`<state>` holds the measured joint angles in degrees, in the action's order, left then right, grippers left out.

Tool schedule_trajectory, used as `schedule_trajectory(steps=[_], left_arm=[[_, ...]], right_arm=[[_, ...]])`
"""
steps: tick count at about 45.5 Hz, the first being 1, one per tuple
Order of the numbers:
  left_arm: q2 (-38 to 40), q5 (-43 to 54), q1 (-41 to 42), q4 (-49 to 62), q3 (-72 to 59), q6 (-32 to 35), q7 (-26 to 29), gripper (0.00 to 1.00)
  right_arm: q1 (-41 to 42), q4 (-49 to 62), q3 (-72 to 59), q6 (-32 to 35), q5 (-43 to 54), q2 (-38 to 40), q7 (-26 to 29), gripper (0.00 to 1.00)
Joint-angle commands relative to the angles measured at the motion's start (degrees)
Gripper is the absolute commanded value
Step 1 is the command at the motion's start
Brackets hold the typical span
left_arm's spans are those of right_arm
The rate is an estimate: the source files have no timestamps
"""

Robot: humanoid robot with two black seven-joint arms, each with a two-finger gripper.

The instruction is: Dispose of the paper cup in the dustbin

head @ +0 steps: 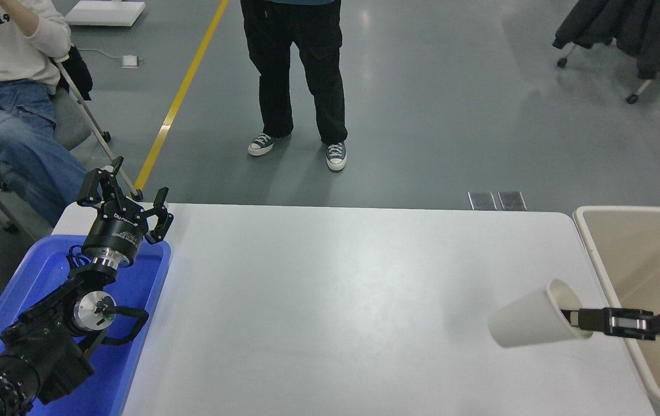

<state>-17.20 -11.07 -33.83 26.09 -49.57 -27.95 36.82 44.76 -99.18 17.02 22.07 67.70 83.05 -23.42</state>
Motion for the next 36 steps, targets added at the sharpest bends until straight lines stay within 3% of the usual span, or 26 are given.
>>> schedule_trajectory(steps=[1,10,27,36], left_arm=[[-0.02,0.0,-0.01,0.02,0.0,0.0,0.0,1.0],[-0.02,0.0,0.08,0.02,0.0,0.0,0.0,1.0],[-0.02,0.0,-0.01,0.02,0.0,0.0,0.0,1.0],[-0.02,0.0,-0.01,0.02,0.0,0.0,0.0,1.0]], right_arm=[[4.99,1.08,0.03,3.33,-2.66,2.29,0.13,0.0],[4.9,11.27,-0.14,2.72,-5.03,-1.92,0.39,0.0],[4.72,36.67,-0.84,3.33,-26.2,-9.04,0.3,0.0],[3.93,55.99,-2.51,4.12,-35.09,-15.28,0.22,0.0]])
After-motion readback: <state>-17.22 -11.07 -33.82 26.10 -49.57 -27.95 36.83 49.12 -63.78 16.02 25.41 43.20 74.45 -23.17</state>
